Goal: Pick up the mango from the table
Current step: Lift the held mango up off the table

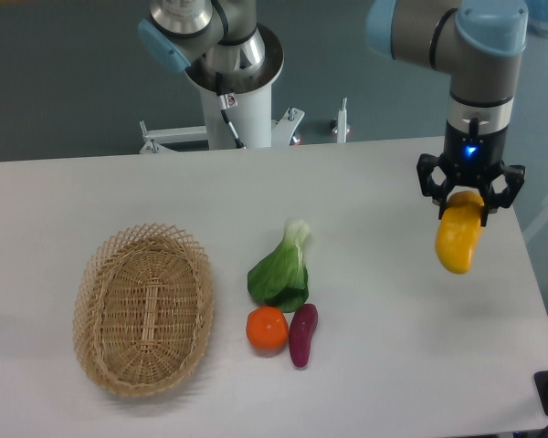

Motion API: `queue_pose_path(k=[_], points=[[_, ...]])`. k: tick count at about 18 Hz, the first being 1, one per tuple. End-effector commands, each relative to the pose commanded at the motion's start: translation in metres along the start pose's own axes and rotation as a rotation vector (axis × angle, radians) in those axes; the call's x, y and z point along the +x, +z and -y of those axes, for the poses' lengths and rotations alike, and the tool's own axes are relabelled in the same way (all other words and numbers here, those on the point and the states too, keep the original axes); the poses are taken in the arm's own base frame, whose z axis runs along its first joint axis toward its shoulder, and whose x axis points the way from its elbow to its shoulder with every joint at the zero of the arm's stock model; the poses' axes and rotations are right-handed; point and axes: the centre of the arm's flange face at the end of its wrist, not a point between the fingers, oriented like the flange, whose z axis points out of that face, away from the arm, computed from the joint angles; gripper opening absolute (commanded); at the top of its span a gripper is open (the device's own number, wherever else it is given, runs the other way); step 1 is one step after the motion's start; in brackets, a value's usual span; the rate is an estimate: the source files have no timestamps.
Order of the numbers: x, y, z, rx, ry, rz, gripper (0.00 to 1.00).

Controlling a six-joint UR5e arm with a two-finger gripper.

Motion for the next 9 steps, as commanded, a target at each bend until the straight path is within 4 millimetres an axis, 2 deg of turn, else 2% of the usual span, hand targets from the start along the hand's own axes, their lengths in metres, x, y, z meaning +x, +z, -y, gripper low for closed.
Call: queue_pose_path(k=[9], points=[[-0.0022, -0.0046, 0.0048, 0.007, 0.005, 0.010, 0.50]])
